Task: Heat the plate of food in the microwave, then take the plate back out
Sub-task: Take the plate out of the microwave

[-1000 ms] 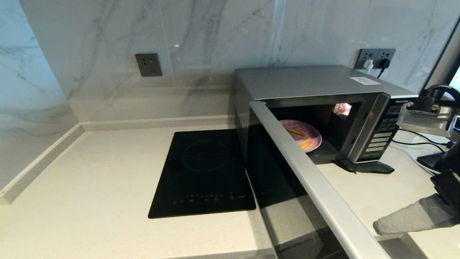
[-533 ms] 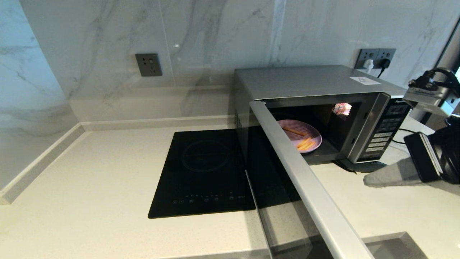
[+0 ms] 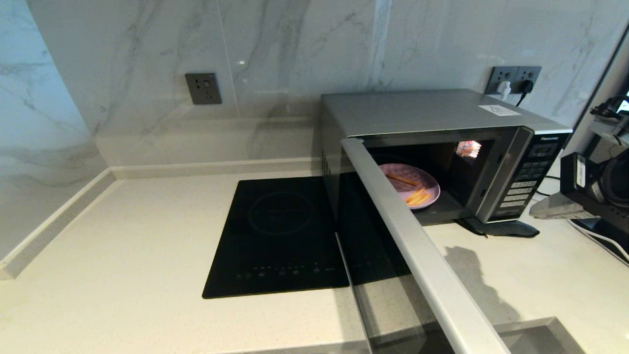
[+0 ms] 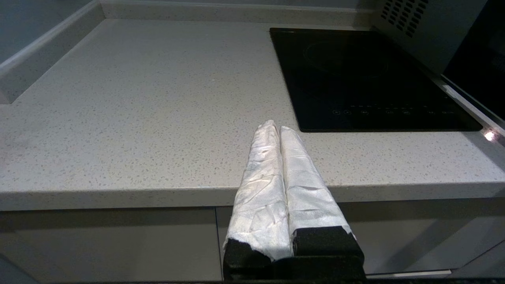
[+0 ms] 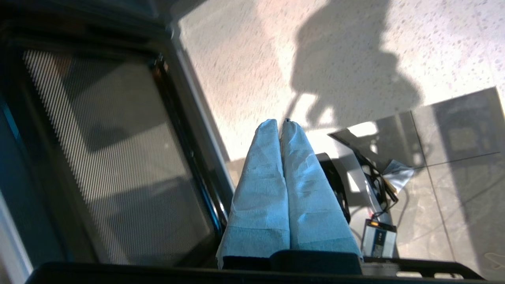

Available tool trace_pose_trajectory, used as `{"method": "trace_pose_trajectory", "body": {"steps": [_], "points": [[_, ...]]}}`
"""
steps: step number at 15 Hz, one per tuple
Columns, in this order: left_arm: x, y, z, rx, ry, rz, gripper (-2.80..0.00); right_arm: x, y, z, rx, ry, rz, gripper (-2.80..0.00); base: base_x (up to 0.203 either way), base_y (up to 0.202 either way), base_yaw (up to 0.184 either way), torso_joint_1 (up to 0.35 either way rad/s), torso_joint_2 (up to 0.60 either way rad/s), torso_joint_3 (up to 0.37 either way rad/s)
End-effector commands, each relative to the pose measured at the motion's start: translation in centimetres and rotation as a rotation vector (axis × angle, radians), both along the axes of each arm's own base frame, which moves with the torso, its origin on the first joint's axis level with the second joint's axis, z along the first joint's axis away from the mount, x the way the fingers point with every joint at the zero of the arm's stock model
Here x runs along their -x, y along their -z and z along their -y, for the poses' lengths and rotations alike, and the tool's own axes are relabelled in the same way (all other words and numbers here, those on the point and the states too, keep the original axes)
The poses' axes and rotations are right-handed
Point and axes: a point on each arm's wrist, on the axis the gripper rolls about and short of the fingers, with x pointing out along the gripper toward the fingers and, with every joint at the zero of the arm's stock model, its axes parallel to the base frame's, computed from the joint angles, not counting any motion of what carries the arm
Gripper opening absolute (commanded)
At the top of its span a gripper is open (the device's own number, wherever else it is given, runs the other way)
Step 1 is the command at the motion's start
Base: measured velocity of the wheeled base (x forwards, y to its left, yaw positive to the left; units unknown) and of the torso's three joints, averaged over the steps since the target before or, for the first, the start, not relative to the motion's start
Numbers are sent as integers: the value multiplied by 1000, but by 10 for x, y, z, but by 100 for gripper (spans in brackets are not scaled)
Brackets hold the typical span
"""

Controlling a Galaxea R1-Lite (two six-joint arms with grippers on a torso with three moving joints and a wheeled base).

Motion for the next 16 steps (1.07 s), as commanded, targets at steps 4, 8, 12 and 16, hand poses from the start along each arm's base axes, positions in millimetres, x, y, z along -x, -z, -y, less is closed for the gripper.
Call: {"method": "trace_pose_trajectory", "body": {"steps": [4,8,12,16], "points": [[0,0,0,1,-1,-1,-280,-43,18,1,-31,40,-68,-280,0,0,0,0,0,0],[0,0,0,1,-1,-1,-280,-86,31,-6,-97,118,-67,-280,0,0,0,0,0,0],[0,0,0,1,-1,-1,-280,-101,43,-8,-84,116,-79,0,0,0,0,0,0,0],[0,0,0,1,-1,-1,-280,-123,50,-11,-104,133,-50,0,0,0,0,0,0,0]]}}
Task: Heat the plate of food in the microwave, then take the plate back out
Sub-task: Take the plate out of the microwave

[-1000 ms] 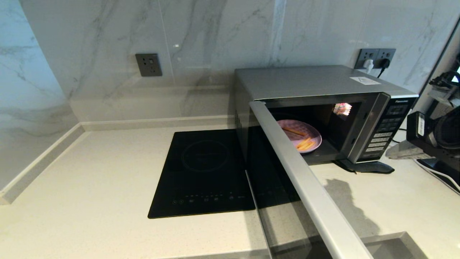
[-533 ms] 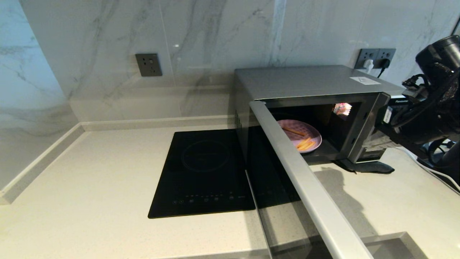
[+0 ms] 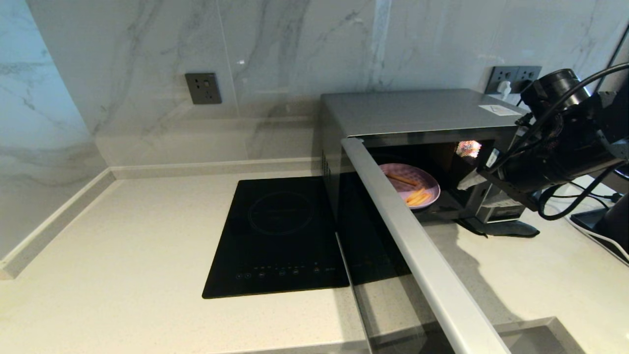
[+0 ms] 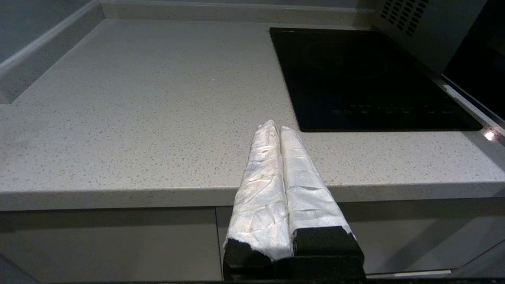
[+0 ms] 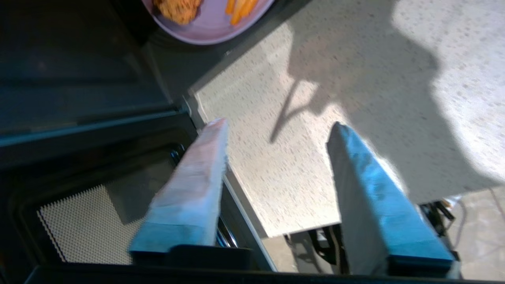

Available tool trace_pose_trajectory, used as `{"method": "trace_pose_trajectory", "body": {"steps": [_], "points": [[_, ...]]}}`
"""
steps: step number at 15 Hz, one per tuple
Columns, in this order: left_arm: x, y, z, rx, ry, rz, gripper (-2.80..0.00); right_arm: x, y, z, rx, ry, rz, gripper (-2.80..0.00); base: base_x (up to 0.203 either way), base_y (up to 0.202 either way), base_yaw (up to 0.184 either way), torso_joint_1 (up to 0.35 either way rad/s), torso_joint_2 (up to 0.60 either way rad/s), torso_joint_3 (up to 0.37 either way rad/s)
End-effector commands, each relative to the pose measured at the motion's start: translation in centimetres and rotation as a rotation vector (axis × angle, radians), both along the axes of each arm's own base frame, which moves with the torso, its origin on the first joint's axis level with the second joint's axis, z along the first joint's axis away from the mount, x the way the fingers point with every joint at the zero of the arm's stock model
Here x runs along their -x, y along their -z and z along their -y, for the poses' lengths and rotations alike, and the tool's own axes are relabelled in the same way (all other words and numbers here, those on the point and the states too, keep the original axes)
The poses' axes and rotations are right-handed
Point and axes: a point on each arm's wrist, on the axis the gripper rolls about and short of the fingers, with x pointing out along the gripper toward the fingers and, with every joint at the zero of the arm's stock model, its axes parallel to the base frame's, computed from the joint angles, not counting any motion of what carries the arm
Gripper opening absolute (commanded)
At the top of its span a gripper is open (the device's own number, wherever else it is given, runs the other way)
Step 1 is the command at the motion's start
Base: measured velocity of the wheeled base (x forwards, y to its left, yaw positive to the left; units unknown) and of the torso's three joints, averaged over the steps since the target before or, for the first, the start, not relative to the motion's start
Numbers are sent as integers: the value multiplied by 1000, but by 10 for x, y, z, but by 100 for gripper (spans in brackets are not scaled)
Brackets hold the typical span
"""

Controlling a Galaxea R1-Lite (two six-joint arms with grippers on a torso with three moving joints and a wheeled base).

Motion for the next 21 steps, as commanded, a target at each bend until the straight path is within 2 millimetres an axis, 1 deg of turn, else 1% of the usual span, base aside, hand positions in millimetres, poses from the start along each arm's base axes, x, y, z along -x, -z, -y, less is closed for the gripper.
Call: {"method": "trace_pose_trajectory", "body": {"steps": [1,3,6,9,10,12,14,19,21], "points": [[0,0,0,1,-1,-1,-280,-18,13,-4,-24,31,-34,0,0,0,0,0,0,0],[0,0,0,1,-1,-1,-280,-31,19,-7,-55,96,-47,0,0,0,0,0,0,0],[0,0,0,1,-1,-1,-280,-47,32,-19,-53,200,-66,0,0,0,0,0,0,0],[0,0,0,1,-1,-1,-280,-59,40,-26,-96,279,-77,0,0,0,0,0,0,0],[0,0,0,1,-1,-1,-280,-60,43,-28,-97,295,-83,0,0,0,0,0,0,0],[0,0,0,1,-1,-1,-280,-62,49,-28,-103,310,-100,0,0,0,0,0,0,0],[0,0,0,1,-1,-1,-280,-69,57,-30,-117,321,-95,0,0,0,0,0,0,0],[0,0,0,1,-1,-1,-280,-83,76,-32,-125,307,-51,0,0,0,0,0,0,0],[0,0,0,1,-1,-1,-280,-86,84,-33,-112,285,-31,0,0,0,0,0,0,0]]}}
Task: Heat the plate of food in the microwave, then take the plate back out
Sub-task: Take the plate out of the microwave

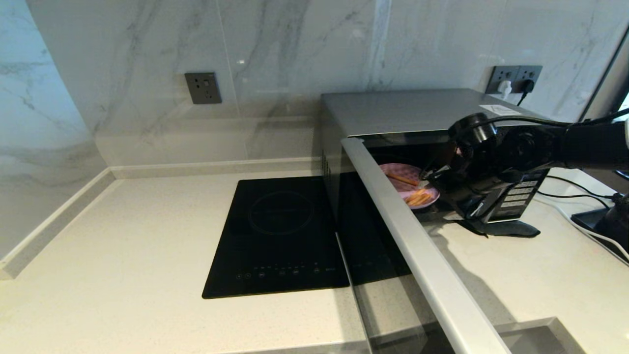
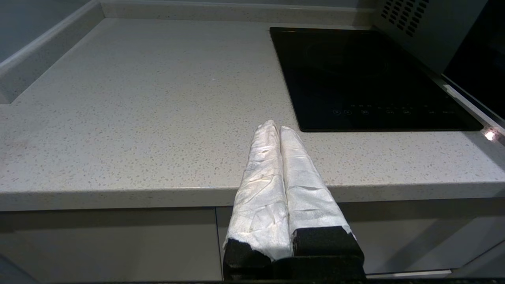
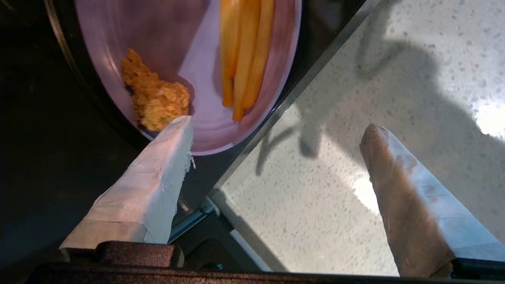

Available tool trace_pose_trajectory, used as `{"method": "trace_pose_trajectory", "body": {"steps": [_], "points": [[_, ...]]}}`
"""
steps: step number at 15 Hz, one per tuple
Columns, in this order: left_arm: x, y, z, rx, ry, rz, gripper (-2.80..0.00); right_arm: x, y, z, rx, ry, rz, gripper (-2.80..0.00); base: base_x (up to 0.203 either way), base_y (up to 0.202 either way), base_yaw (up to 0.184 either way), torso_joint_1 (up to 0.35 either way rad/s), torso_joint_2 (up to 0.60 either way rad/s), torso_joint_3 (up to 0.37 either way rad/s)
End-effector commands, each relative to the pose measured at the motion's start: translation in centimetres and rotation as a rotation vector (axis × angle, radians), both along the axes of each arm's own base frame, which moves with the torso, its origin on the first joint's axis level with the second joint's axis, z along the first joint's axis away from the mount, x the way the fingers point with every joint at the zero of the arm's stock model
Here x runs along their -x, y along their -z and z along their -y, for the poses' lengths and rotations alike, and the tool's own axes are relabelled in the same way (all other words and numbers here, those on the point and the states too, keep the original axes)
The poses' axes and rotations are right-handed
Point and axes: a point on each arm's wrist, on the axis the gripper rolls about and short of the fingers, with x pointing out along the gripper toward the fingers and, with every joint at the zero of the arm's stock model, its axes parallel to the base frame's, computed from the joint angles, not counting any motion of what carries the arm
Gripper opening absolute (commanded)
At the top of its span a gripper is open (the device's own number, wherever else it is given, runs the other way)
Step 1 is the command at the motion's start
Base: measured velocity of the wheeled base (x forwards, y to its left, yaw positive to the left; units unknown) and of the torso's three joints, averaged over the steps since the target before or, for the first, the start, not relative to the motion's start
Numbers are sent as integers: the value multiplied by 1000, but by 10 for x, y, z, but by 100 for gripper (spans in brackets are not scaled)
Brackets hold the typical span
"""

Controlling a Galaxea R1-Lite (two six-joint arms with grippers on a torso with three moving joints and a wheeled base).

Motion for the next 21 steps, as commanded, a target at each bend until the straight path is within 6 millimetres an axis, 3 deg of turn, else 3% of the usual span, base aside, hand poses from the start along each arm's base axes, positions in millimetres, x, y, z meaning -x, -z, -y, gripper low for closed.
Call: {"method": "trace_pose_trajectory", "body": {"steps": [1,12,21], "points": [[0,0,0,1,-1,-1,-280,-3,14,0,9,-9,8,0,0,0,0,0,0,0],[0,0,0,1,-1,-1,-280,-17,43,10,40,-21,37,0,0,0,0,0,0,0],[0,0,0,1,-1,-1,-280,-5,44,11,60,-40,3,0,0,0,0,0,0,0]]}}
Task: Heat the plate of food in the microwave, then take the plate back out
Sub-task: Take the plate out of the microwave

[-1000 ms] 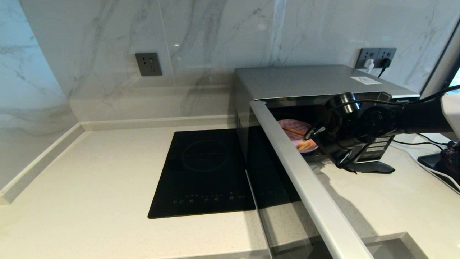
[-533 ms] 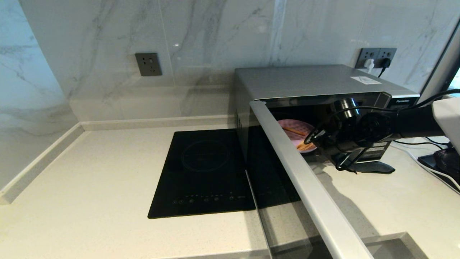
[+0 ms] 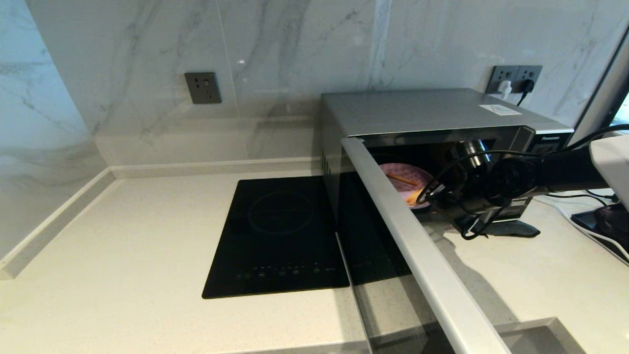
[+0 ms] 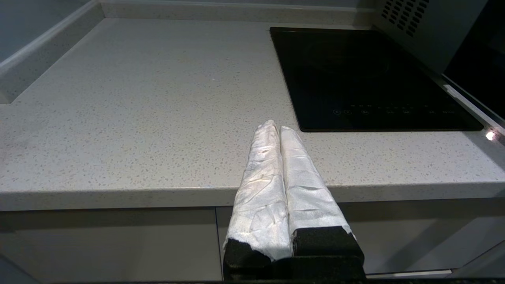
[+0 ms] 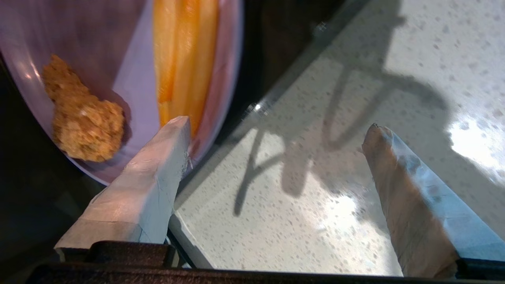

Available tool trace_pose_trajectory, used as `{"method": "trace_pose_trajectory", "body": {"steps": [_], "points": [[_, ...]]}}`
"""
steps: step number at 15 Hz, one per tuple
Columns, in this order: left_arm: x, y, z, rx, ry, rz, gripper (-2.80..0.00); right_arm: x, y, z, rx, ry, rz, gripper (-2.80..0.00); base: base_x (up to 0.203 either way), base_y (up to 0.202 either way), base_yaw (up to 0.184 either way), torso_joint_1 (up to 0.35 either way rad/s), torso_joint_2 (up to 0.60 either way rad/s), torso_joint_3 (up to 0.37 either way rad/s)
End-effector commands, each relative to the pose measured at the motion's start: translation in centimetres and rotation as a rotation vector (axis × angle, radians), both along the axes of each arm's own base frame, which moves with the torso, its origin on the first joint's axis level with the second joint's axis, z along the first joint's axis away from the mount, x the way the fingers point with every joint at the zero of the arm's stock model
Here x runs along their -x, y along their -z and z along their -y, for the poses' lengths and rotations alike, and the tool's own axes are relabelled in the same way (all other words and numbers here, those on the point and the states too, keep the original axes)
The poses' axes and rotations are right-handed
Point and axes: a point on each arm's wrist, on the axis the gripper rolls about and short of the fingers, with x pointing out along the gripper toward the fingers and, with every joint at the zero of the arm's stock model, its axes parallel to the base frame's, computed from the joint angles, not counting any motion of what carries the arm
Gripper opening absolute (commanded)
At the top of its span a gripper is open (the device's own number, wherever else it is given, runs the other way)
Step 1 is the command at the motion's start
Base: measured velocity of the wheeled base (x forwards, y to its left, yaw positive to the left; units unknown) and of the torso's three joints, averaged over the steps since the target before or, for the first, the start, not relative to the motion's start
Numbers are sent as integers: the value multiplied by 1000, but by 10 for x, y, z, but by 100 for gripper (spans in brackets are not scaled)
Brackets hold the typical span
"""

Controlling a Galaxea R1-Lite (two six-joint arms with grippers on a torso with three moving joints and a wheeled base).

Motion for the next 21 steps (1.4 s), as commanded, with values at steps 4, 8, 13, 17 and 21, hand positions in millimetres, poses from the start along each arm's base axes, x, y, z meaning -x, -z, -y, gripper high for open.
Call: {"method": "trace_pose_trajectory", "body": {"steps": [4,8,13,17,21], "points": [[0,0,0,1,0,-1,-280,13,-12,1,-6,0,7,0,0,0,0,0,0,0],[0,0,0,1,0,-1,-280,26,-20,3,-4,-15,5,0,0,0,0,0,0,0],[0,0,0,1,0,-1,-280,30,-22,4,-15,-26,-6,0,0,0,0,0,0,0],[0,0,0,1,0,-1,-280,19,-19,2,-22,-30,25,0,0,0,0,0,0,0],[0,0,0,1,0,-1,-280,10,-8,1,-20,-29,9,0,0,0,0,0,0,0]]}}
